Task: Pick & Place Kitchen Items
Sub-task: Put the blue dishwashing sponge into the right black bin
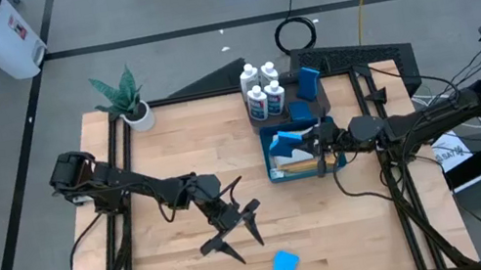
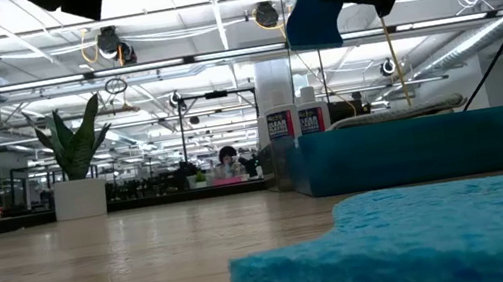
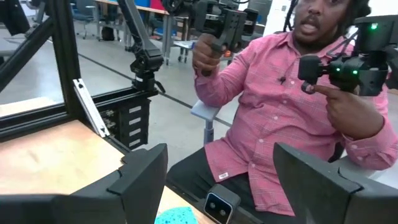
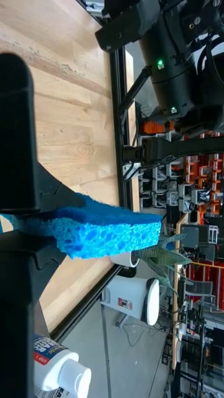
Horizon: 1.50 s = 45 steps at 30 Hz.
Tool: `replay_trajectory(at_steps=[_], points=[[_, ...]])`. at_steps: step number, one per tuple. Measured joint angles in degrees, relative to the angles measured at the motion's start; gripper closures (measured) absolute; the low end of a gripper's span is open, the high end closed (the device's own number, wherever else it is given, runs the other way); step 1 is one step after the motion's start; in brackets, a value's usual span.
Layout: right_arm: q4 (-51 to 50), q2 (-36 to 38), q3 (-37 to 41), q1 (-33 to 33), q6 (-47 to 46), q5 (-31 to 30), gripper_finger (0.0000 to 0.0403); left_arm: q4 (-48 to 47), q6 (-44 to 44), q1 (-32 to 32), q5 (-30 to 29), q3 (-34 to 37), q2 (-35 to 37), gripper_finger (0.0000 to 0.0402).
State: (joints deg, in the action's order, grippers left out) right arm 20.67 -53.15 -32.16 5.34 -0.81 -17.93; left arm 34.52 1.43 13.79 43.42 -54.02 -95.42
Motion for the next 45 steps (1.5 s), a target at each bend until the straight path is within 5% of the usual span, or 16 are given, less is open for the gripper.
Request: replay_trajectory(at_steps=[10,24,31,39,45], points=[[-0.1,0.0,0.0,0.0,0.0,-0.5,0.0399,-0.1,0.1,0.0,-0.5,0.0,0.0,0.0105],[-3.7,0.0,0.0,0.0,0.6,-12.5,0.0399,-1.8,0.0,0.0,-9.6,0.0,0.0,0.0105],[-5.1,0.0,0.0,-0.1,0.6,-19.9,0.0399,-1.9,0.0,0.0,-17.3,0.0,-0.1,0.0105],[-5.1,-0.2,0.0,-1.2,0.5,-24.5,0.0399,-1.8,0.1,-0.4,-36.3,0.0,-0.1,0.0105],[-5.1,-1.4,0.0,-7.4,0.5,-24.0,0.0399,-2.9,1.9,-1.8,-37.1,0.0,0.0,0.0105]])
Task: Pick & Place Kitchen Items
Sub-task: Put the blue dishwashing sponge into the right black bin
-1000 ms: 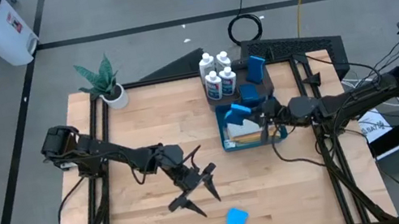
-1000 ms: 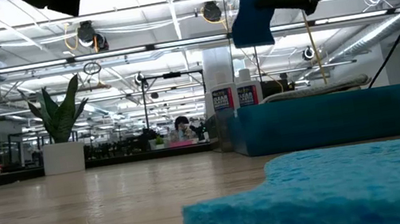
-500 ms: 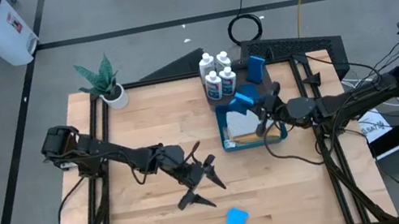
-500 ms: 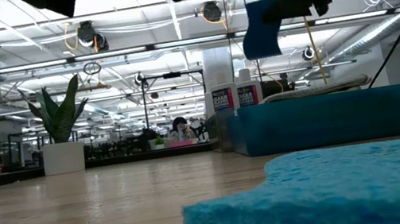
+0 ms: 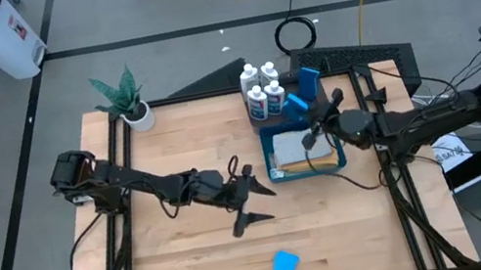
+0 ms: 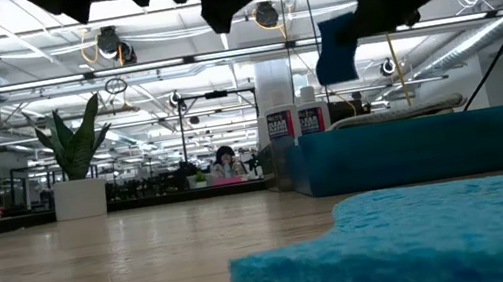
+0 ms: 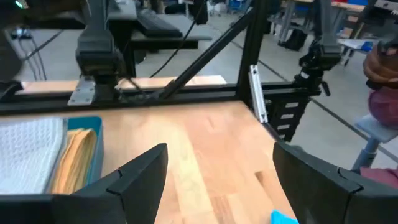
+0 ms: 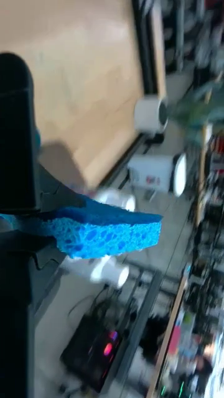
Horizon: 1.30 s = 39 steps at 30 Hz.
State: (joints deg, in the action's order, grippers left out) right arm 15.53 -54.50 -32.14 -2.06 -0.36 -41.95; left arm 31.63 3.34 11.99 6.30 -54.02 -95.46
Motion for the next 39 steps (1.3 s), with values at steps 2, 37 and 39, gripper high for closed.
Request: replay_trajectory(at_steps=[2,37,39], points=[[0.4,-1.1,0.0,-3.0,0.0,0.1,0.0399,-1.3,0.2,-0.3,-0.5,0.0,0.0,0.0105],[6.4,-16.0,0.0,-32.2,-2.8,16.7,0.0199,-4.6,1.5,-2.0,-1.9,0.0,0.0,0.0105],[6.8,-14.3,0.0,-30.4,-0.7,16.8,0.0184,-5.0,1.5,-1.7,-2.0,0.0,0.0,0.0105]])
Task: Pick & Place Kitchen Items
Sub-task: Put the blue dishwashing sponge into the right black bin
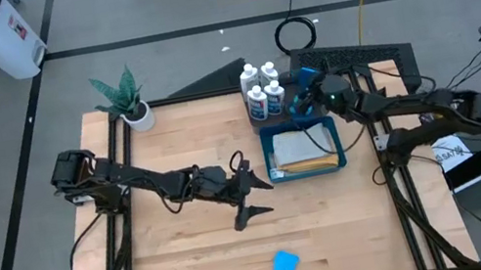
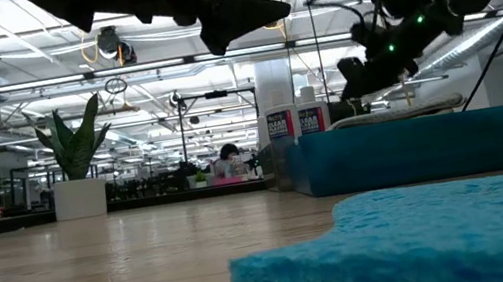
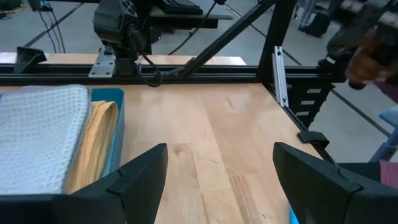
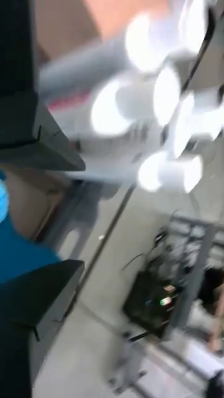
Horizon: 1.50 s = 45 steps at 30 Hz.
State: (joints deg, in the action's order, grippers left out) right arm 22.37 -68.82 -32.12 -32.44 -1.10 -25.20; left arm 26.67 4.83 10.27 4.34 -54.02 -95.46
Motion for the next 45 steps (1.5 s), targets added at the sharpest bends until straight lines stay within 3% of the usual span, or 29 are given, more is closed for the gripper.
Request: replay_trajectory(at_steps=[6,12,19,23,28,33,40,45], points=[[0.9,6.8,0.0,8.8,4.4,0.0,0.0166,-0.3,-0.4,0.4,0.1,0.0,0.0,0.0105],[0.9,12.4,0.0,22.8,4.0,0.1,0.0174,-1.5,-1.1,2.4,4.2,0.0,0.0,0.0105],[3.9,13.0,0.0,32.5,7.7,-0.3,0.0198,0.4,-10.8,6.4,4.9,0.0,-5.6,0.011],[1.4,12.6,0.0,35.3,5.6,-0.3,0.0209,-0.5,-16.5,9.2,7.5,-2.2,-9.9,0.0157],[1.4,12.2,0.0,35.8,5.3,-0.4,0.0223,-5.0,-22.7,10.8,8.5,-6.0,-15.4,0.0265],[1.7,12.1,0.0,35.4,6.4,-0.4,0.0234,-6.7,-25.4,8.1,18.5,-10.0,-20.1,0.0383],[1.5,12.1,0.0,34.5,6.5,-0.3,0.0243,-6.1,-22.0,6.8,31.9,-15.2,-28.6,0.0398],[1.0,12.1,0.0,34.4,6.4,-0.3,0.0244,-5.8,-21.0,6.3,33.9,-17.4,-29.7,0.0398]])
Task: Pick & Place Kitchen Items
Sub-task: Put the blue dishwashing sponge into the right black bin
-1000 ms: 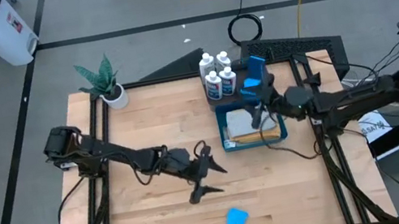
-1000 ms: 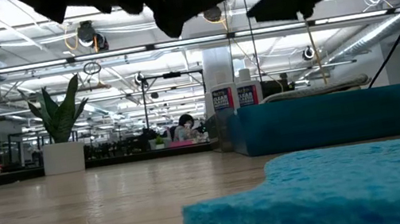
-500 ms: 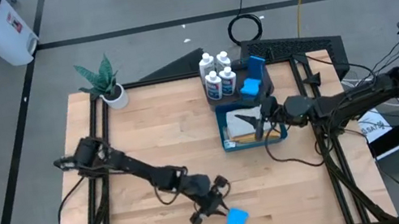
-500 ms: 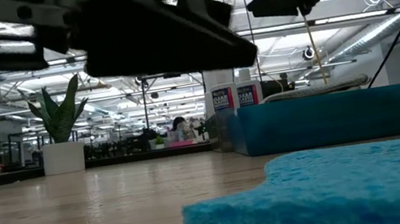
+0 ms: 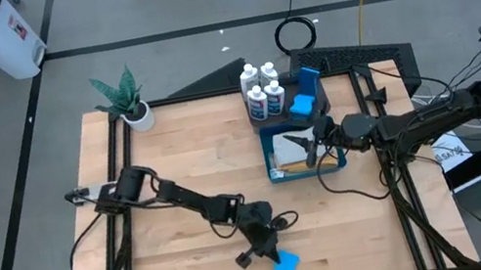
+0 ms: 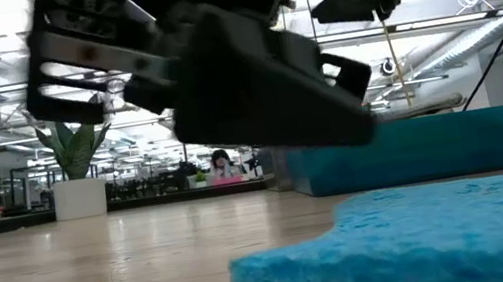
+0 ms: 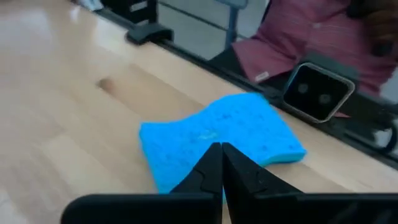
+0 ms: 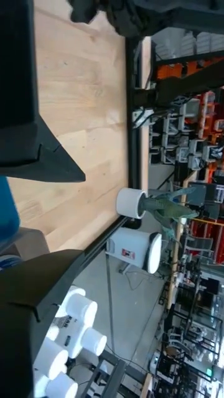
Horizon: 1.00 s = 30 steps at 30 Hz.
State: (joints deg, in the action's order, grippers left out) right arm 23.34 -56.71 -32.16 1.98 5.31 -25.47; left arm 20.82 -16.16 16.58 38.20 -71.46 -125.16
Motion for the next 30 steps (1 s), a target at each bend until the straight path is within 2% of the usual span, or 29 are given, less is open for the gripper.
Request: replay_trajectory(at_steps=[20,25,30], points=[[-2.1,0.0,0.0,3.0,-1.6,0.1,0.026,-8.4,0.1,-2.2,-2.5,-0.1,0.3,0.0399],[-2.9,0.0,0.0,4.5,-1.6,0.1,0.0267,-12.4,1.0,-3.9,-7.4,-0.1,0.4,0.0398],[-2.6,0.0,0.0,5.8,-0.4,0.1,0.0273,-20.9,0.0,-5.2,-14.2,-0.2,3.6,0.0398]])
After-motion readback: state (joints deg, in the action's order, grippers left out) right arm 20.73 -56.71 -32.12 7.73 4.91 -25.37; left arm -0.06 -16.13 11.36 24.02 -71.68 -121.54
